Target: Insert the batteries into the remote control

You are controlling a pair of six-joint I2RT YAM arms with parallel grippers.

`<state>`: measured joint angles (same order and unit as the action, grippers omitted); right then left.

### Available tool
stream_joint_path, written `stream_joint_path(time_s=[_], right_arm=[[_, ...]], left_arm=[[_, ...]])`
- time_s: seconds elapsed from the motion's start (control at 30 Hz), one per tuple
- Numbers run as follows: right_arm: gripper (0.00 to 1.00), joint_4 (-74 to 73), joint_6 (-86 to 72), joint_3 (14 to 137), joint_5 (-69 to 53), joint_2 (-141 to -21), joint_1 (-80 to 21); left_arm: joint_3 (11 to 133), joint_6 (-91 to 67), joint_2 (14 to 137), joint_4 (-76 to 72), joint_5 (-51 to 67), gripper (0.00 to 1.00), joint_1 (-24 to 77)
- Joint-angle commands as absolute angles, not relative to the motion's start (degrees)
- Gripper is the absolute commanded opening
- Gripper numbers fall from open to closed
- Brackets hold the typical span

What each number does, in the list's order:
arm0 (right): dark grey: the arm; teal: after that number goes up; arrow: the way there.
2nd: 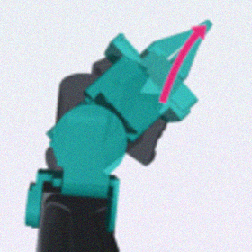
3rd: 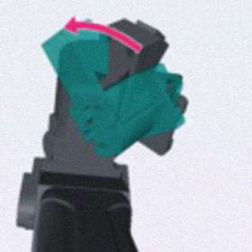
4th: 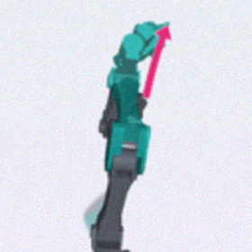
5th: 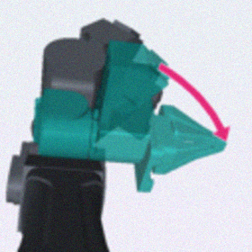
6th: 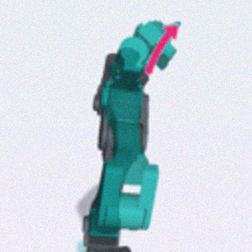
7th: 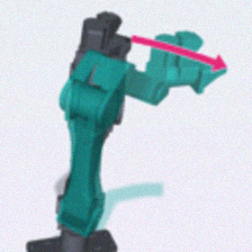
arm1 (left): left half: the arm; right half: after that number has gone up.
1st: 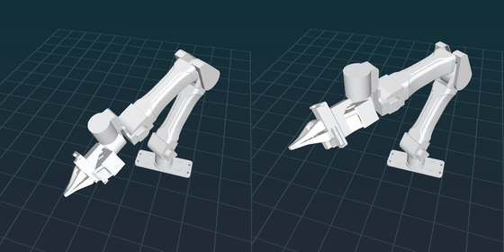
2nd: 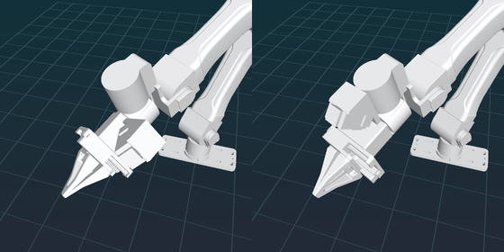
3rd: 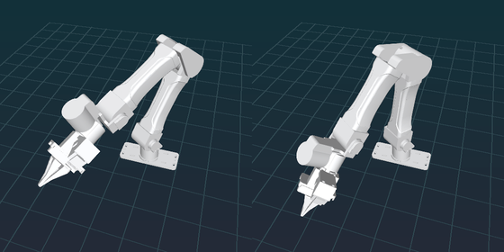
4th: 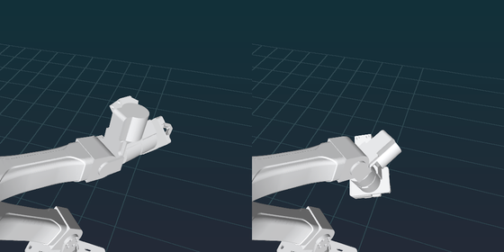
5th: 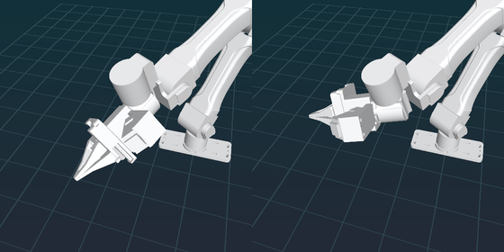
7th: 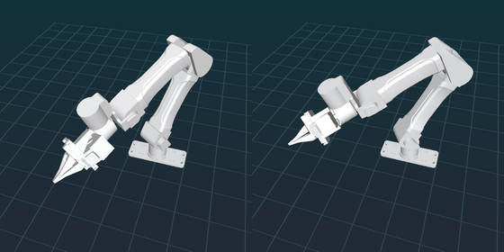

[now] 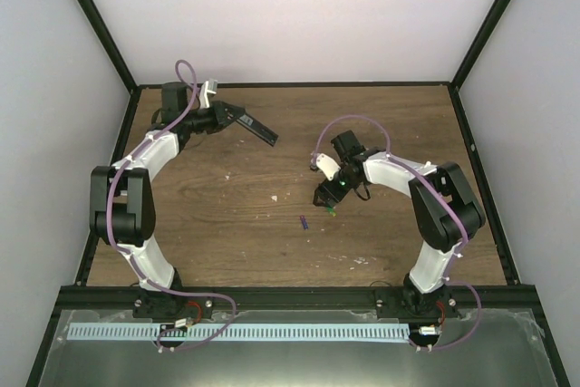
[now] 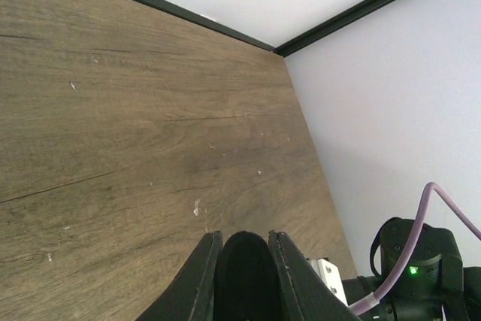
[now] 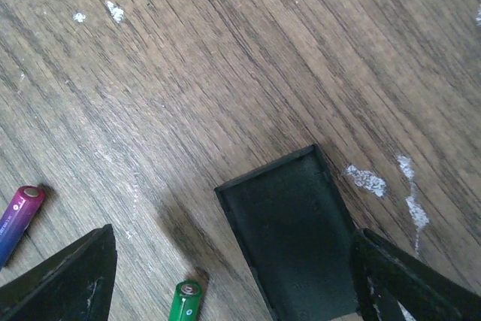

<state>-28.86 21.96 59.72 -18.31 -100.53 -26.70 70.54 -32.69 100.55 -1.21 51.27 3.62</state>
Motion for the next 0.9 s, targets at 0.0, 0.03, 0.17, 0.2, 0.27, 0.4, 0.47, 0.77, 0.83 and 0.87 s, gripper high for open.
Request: stream_joint_path(time_s=[0.0, 0.03, 0.17, 0.2, 0.27, 0.4, 0.47, 0.77, 0.83, 0.87], right_arm=[[0.77, -27.67, 22.67, 59.36, -17.45, -98.66, -26.02], [0.77, -27.68, 22.69, 59.25, -17.36, -98.74, -26.04], [0.77, -27.75, 22.59, 59.54, -17.02, -99.19, -26.02], [0.77, -27.73, 22.59, 59.58, -16.98, -99.32, -25.97], [0.77, -27.87, 22.59, 59.63, -17.48, -99.71, -26.01], [0.78, -28.07, 22.59, 59.59, -17.97, -100.10, -26.02], [0.78, -28.23, 22.59, 59.71, -18.13, -100.48, -26.02], [0.78, -28.93, 22.42, 60.22, -19.09, -102.44, -26.02], [0.77, -29.34, 22.42, 60.57, -19.16, -103.08, -26.02], [0.77, -29.43, 22.39, 60.76, -19.16, -103.35, -26.00]], left_arm=[[72.17, -32.68, 100.99, -2.64, 51.49, 0.00, 3.25], [72.16, -32.68, 100.99, -2.64, 51.44, 0.00, 3.25], [72.33, -32.65, 101.17, -2.64, 51.45, 0.00, 3.25], [72.38, -32.73, 101.25, -2.64, 51.45, 0.00, 3.23], [72.45, -32.75, 101.45, -2.64, 51.43, 0.00, 3.23], [72.62, -32.78, 101.53, -2.68, 51.51, 0.00, 3.18], [72.75, -32.76, 101.59, -2.63, 51.54, 0.00, 3.25], [74.03, -32.43, 102.41, -1.85, 51.89, 0.00, 3.16], [74.39, -32.34, 102.72, -1.62, 52.05, 0.00, 3.06], [74.50, -32.34, 102.84, -1.59, 52.14, 0.00, 3.01]])
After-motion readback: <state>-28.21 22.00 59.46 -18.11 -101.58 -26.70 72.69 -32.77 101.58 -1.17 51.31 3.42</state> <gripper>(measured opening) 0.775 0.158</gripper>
